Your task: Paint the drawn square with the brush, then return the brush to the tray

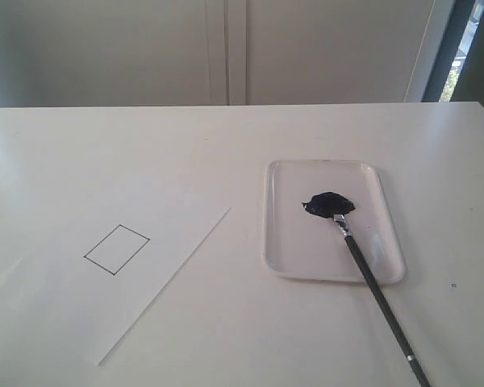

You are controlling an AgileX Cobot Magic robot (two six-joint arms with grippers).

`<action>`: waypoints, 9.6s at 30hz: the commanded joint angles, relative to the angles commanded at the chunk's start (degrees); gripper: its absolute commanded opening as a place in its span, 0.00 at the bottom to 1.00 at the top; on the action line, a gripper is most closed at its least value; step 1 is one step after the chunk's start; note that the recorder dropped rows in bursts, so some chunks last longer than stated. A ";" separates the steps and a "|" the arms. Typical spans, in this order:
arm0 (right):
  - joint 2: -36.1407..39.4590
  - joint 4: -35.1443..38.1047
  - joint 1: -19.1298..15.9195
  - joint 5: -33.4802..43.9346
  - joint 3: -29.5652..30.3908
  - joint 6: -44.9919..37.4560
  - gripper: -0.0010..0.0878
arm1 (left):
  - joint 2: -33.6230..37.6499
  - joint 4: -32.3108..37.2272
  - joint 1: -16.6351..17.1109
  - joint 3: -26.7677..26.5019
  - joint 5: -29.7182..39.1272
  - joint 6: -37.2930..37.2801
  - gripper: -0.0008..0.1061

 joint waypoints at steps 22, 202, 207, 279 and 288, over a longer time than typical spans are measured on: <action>0.00 0.54 0.00 -9.83 0.00 3.37 0.64 | 0.00 -4.07 0.00 -0.04 -7.21 -26.58 0.01; 79.80 45.17 5.38 21.01 -34.58 -66.32 0.44 | 89.74 -11.37 -10.13 -41.75 10.24 32.18 0.37; 82.22 44.77 5.79 21.41 -34.58 -66.15 0.28 | 89.74 -11.37 -10.13 -41.75 10.26 32.06 0.37; 77.76 29.14 5.74 32.18 -43.95 -59.29 0.01 | 89.74 -12.18 -10.13 -41.75 12.35 31.97 0.37; 73.27 32.48 5.74 34.59 -43.95 -61.68 0.01 | 89.74 -12.18 -10.13 -41.75 12.35 31.97 0.37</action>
